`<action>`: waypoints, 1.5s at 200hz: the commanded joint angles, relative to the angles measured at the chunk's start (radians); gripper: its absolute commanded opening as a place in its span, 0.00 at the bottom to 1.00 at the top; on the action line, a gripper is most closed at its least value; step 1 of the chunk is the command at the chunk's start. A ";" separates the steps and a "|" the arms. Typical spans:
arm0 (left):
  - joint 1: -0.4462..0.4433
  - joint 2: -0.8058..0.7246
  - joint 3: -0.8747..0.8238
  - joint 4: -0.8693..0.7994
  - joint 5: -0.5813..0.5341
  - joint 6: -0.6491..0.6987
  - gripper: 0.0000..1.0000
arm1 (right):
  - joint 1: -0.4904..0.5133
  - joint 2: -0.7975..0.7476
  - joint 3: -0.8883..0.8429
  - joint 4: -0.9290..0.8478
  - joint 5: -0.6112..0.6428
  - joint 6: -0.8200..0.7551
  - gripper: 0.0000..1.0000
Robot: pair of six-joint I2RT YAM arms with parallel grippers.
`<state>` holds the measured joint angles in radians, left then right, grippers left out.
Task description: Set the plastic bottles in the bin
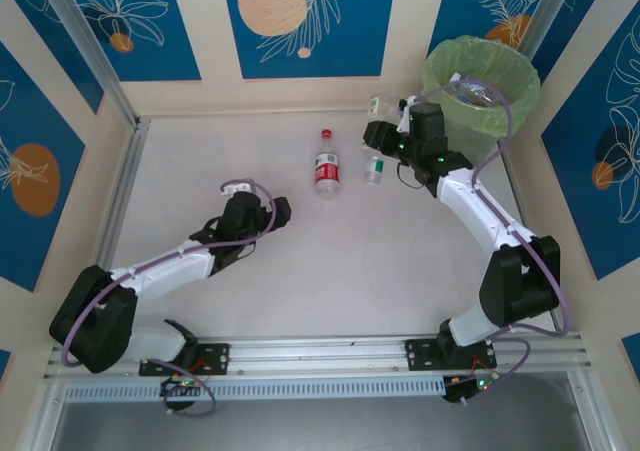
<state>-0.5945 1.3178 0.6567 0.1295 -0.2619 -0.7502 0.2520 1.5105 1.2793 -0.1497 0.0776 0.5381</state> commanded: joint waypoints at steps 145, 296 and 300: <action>0.011 -0.002 0.038 -0.027 0.027 -0.003 1.00 | -0.344 0.132 0.289 0.284 0.003 0.532 0.20; 0.009 0.014 0.110 -0.065 0.129 0.060 1.00 | -0.399 0.372 0.424 0.290 0.332 0.945 0.25; 0.010 0.019 0.113 -0.064 0.130 0.057 1.00 | -0.400 0.377 0.426 0.288 0.332 0.957 0.26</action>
<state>-0.5945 1.3182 0.7223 0.0799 -0.1638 -0.7219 -0.1329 1.8645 1.6592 0.1482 0.3576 1.4048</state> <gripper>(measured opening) 0.997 0.532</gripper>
